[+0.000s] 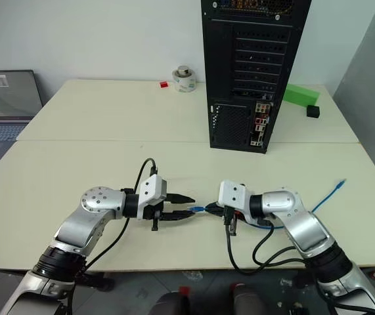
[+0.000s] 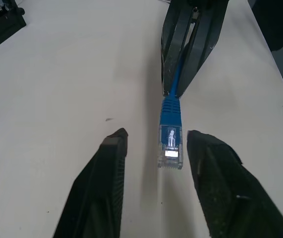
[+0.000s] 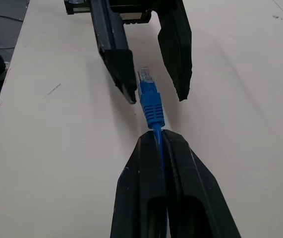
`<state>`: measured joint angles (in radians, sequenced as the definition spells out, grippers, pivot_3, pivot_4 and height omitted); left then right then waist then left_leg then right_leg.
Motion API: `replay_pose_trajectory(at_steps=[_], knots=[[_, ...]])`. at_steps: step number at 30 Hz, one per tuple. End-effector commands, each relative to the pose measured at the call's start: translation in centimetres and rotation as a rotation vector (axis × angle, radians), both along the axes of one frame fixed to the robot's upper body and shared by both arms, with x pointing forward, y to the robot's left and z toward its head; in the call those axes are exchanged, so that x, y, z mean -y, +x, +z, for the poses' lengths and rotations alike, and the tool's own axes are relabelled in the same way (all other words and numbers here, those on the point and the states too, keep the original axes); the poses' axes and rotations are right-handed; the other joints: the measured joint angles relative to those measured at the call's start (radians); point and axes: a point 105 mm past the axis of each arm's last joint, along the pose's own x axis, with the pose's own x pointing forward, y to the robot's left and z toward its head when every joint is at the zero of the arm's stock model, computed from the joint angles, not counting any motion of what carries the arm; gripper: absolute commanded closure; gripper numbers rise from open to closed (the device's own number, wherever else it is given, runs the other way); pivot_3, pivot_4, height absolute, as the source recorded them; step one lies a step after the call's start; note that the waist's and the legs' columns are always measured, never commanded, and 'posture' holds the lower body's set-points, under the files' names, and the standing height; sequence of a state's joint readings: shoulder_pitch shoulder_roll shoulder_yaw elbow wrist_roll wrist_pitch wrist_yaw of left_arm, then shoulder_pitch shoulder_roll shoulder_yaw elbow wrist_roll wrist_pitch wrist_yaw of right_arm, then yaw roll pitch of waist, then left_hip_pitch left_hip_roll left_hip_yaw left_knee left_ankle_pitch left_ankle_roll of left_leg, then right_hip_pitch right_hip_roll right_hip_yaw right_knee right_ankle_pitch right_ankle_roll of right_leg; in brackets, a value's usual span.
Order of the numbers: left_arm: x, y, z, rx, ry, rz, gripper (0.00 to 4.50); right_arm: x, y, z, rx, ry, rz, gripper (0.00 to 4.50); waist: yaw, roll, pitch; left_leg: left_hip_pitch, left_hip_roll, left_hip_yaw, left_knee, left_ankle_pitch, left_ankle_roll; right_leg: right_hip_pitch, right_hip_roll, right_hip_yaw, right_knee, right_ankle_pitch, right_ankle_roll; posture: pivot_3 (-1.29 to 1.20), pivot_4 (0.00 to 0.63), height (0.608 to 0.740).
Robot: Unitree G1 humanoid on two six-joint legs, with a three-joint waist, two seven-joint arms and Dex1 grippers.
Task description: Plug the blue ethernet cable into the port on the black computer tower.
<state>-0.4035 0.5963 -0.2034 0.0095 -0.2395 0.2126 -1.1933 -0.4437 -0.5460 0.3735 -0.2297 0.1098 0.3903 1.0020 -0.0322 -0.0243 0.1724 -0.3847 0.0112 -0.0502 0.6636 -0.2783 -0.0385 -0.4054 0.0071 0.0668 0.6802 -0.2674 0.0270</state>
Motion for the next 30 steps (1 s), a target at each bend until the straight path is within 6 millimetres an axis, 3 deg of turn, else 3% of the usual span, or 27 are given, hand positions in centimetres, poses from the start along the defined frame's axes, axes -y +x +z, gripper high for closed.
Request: replay_pose_trajectory(at_steps=[1, 4, 11, 18, 23, 30], knots=[[0.2, 0.0, 0.5, 0.029, 0.011, -0.023, 3.62, -0.4, -0.3, 1.3, 0.048, 0.014, 0.028, 4.5, 0.0, 0.0, 0.0, 0.0, 0.0, 0.0, 0.0, 0.0, 0.0, 0.0, 0.0, 0.0, 0.0, 0.0, 0.0, 0.0, 0.15, 0.74], [0.1, 0.1, 0.4, 0.032, 0.018, -0.023, 4.2, -0.4, -0.3, 1.3, 0.051, 0.015, 0.027, 4.5, 0.0, 0.0, 0.0, 0.0, 0.0, 0.0, 0.0, 0.0, 0.0, 0.0, 0.0, 0.0, 0.0, 0.0, 0.0, 0.0, 0.15, 0.74], [0.2, 0.3, 0.5, 0.057, 0.005, -0.009, 4.2, -0.4, -0.3, 1.5, 0.047, 0.015, 0.037, 4.5, 0.0, 0.0, 0.0, 0.0, 0.0, 0.0, 0.0, 0.0, 0.0, 0.0, 0.0, 0.0, 0.0, 0.0, 0.0, 0.0, 0.15, 0.74], [0.3, 0.3, 0.6, 0.181, 0.01, -0.012, 4.2, 1.0, -0.5, 3.1, 0.032, 0.018, 0.053, 2.99, 0.0, 0.0, 0.0, 0.0, 0.0, 0.0, 0.0, 0.0, 0.0, 0.0, 0.0, 0.0, 0.0, 0.0, 0.0, 0.0, 0.15, 0.74], [0.7, -0.6, 0.4, 0.46, 0.02, -0.031, 4.2, 2.6, -1.3, 5.5, -0.088, 0.133, 0.019, 1.74, 0.001, 0.0, 0.0, 0.0, 0.0, 0.0, 0.0, 0.0, 0.0, 0.0, -0.001, 0.0, 0.0, 0.0, 0.0, 0.0, 0.15, 0.74], [1.3, -1.3, 1.8, 0.94, -0.008, -0.042, 4.2, 1.7, -1.4, 6.6, -0.254, 0.34, -0.051, 0.01, 0.002, 0.0, 0.0, 0.0, 0.0, 0.0, 0.0, 0.0, 0.0, 0.0, -0.006, 0.0, 0.0, 0.0, 0.0, 0.0, 0.15, 0.74]])
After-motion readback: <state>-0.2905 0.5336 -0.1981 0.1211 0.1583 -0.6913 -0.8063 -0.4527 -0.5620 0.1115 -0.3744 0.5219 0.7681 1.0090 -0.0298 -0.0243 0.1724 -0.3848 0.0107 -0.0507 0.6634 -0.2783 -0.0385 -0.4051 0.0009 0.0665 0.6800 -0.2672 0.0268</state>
